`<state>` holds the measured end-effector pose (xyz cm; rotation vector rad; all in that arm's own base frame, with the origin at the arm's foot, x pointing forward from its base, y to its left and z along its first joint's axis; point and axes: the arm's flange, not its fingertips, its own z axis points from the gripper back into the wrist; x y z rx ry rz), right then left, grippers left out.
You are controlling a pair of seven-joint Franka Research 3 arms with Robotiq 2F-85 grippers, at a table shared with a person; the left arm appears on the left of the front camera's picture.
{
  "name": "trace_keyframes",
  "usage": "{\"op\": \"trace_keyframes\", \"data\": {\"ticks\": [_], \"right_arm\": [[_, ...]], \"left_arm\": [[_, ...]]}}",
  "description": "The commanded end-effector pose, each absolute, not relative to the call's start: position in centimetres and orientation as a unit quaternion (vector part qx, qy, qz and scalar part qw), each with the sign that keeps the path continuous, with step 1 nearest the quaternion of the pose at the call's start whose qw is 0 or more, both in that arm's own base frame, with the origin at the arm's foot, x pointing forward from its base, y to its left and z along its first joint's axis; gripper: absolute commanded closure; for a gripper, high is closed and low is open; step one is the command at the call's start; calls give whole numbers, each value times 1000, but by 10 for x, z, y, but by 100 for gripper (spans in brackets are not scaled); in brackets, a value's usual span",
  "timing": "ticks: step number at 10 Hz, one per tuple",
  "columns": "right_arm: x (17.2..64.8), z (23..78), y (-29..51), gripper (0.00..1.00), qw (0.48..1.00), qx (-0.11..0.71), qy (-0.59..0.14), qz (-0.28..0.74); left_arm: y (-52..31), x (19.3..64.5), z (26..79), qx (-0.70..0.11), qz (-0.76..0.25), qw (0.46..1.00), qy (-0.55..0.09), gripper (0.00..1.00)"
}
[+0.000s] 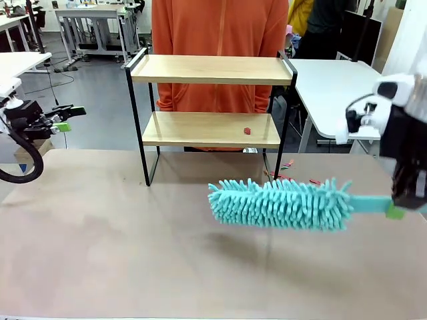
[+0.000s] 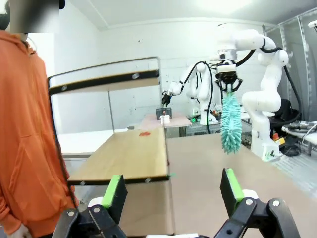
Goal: Clean the shelf.
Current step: Hand the Duster back to the human.
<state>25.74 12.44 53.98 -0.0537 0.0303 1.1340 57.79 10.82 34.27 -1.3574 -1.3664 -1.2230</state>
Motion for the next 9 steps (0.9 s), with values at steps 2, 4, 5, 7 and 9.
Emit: {"op": "trace_keyframes", "data": {"ticks": [2,4,5,7,9], "right_arm": [[315,542,114,87,757,9,-36,652],[331,546,119,87,723,11,-76,687],[338,546,120,87,737,14,-109,667],[331,545,120,87,739,-5,-76,670],[331,545,120,87,739,-5,-76,670]], "left_arm": [[58,490,355,-520,-478,463,-535,0],[29,450,358,-524,-456,496,-521,0],[11,436,357,-527,-451,512,-507,0],[1,448,351,-543,-467,524,-460,0],[9,434,344,-529,-460,505,-504,0]]}}
